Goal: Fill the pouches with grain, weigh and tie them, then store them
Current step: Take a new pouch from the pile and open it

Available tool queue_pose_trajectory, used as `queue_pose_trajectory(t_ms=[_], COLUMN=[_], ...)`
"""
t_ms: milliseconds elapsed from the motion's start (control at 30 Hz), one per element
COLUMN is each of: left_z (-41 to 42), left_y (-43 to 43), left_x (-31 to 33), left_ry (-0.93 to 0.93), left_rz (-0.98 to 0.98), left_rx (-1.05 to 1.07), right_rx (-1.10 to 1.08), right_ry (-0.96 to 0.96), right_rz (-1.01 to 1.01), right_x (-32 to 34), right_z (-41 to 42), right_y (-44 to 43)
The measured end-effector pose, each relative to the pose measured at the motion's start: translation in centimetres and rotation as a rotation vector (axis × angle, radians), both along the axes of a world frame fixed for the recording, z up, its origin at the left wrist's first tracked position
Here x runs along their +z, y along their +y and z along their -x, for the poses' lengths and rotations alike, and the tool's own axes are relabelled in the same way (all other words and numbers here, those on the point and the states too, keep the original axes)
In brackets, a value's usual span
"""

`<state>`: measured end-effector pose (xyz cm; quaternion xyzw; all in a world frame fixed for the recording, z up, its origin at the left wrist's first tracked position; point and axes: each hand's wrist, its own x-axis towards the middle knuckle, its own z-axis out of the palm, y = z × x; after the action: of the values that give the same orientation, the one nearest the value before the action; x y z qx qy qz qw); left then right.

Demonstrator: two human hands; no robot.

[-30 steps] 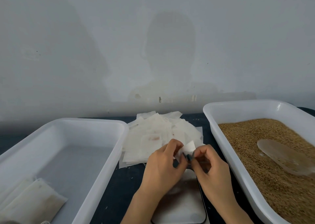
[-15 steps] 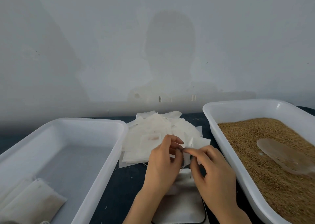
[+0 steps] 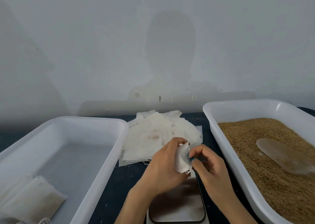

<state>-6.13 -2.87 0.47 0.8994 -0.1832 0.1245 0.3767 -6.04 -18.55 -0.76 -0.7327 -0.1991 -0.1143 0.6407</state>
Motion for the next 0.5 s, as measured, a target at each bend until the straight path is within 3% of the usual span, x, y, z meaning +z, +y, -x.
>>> queue_pose_trajectory(t_ms=[133,267,500], left_z=[0.08,0.08,-0.02], left_y=[0.25,0.18,0.02], left_x=[0.07,0.23,0.12], left_ry=[-0.135,-0.263,-0.319], left_rz=[-0.140,-0.370,-0.425], left_rx=[0.116,0.147,0.208], right_rx=[-0.113,-0.082,-0.176], right_ry=[-0.047,-0.005,-0.136], right_rz=[0.158,0.167,0.197], right_x=[-0.55,-0.46,-0.32], right_z=[0.05,0.12,0.12], right_y=[-0.17,0.10,0.18])
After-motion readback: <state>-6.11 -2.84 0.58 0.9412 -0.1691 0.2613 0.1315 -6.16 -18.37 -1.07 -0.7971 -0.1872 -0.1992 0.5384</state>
